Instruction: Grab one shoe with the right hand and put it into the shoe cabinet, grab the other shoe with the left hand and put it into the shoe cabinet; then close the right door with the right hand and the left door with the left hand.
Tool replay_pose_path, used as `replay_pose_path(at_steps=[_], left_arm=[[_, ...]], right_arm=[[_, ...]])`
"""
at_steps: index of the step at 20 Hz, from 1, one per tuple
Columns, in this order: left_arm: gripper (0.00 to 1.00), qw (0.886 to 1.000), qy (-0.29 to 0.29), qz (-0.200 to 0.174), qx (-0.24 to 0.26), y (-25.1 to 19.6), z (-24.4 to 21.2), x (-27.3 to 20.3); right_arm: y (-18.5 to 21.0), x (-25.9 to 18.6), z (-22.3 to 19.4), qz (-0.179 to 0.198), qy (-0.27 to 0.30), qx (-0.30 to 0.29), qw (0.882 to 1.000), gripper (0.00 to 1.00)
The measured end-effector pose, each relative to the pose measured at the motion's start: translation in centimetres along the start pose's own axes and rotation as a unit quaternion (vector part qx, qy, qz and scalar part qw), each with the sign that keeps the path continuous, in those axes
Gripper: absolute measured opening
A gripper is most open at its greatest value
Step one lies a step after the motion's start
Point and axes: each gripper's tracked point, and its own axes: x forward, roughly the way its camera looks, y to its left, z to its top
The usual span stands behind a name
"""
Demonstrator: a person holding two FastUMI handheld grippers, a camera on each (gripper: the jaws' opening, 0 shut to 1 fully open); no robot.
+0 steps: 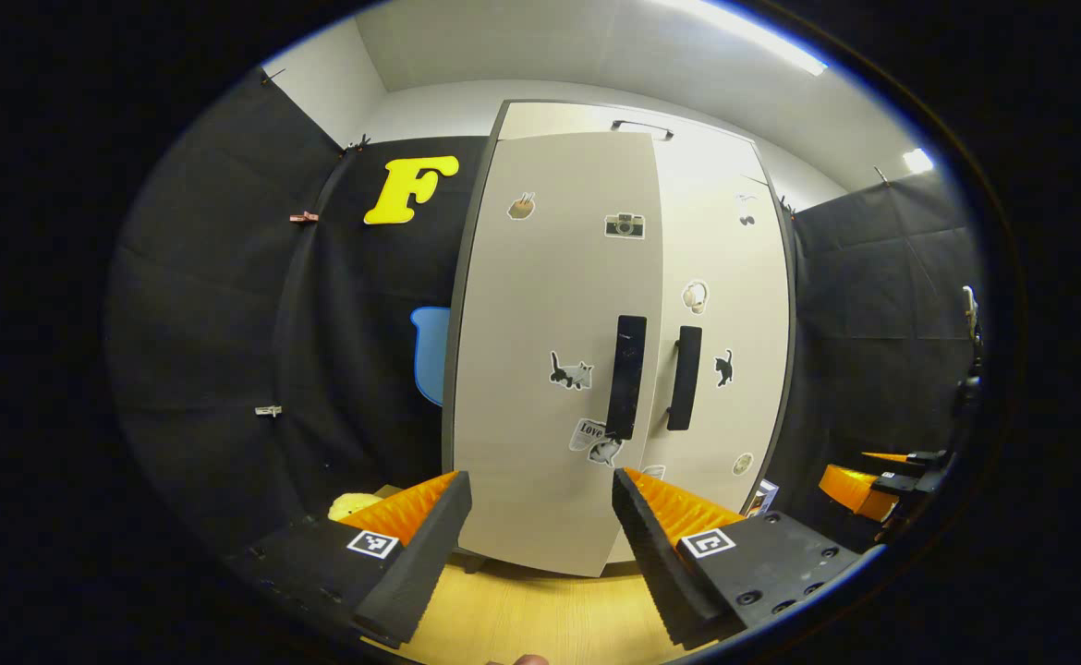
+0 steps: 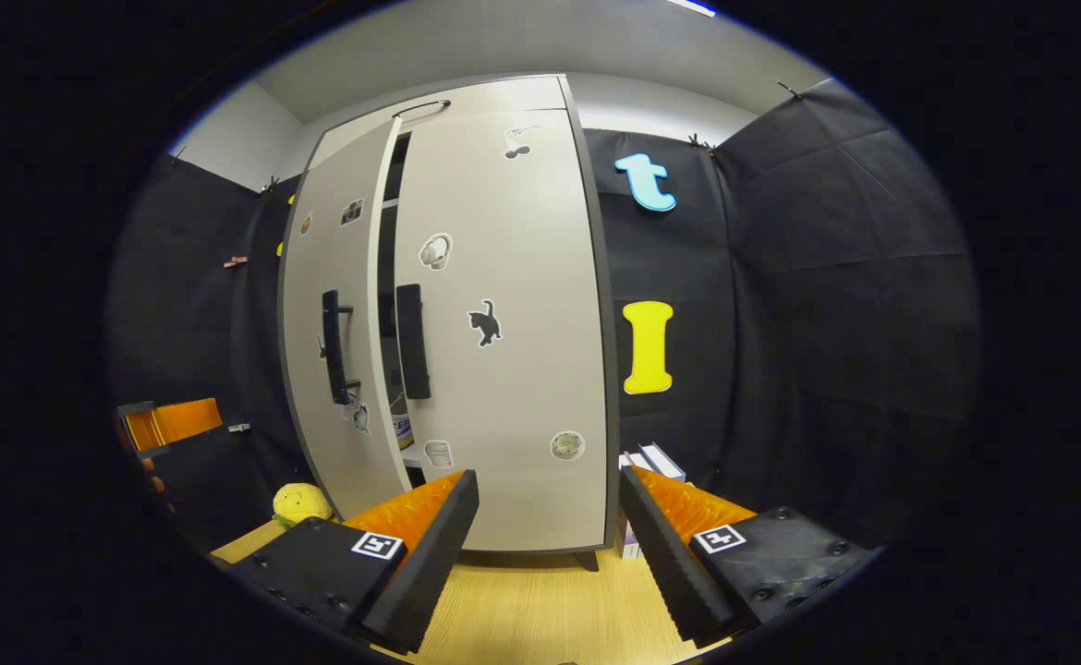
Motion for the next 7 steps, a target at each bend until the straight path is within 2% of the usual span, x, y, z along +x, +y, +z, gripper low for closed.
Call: replay_pose_path(at_steps=[7], left_arm=[[0.95,1.0,0.02,0.001,0.001,-0.1,-2.0,-1.0]], right_arm=[[2.8,-0.7,-1.9,0.029,0.028,0.008,0.999,0.98]])
